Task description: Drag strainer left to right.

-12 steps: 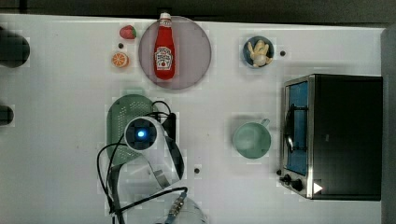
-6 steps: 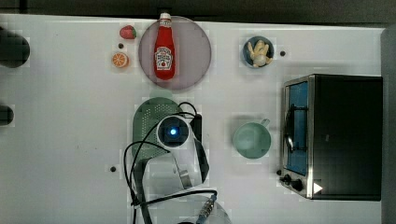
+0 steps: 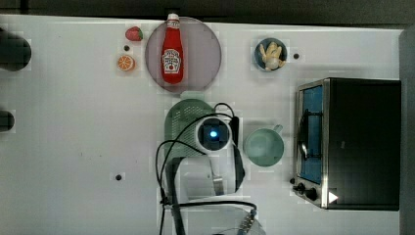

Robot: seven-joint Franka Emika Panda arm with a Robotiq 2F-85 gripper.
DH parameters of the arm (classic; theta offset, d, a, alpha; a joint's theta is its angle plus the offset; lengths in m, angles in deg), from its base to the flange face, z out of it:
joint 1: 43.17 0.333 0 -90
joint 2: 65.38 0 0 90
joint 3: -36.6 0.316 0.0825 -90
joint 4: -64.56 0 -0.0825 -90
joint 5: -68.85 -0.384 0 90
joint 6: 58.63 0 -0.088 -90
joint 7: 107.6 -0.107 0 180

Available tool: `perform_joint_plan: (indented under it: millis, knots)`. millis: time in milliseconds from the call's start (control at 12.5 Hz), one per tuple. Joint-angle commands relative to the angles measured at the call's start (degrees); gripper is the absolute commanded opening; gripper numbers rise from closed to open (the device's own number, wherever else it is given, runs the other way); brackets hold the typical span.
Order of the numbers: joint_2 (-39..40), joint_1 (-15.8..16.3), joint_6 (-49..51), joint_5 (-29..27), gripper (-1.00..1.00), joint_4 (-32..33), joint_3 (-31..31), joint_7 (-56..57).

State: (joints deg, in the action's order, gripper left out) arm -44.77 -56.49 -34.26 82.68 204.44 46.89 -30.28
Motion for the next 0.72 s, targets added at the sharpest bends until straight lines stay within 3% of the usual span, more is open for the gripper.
perform_joint_plan:
  millis: [80,400,720]
  knots:
    - [-1.4,-0.7,0.2,0.6,1.0,0.0,-3.5,9.5]
    - [-1.4,-0.7,0.2,0.6,1.0,0.0,-5.6,10.0]
    - [-5.9,-0.7,3.1,0.5,1.0,-0.1,-2.1,16.7]
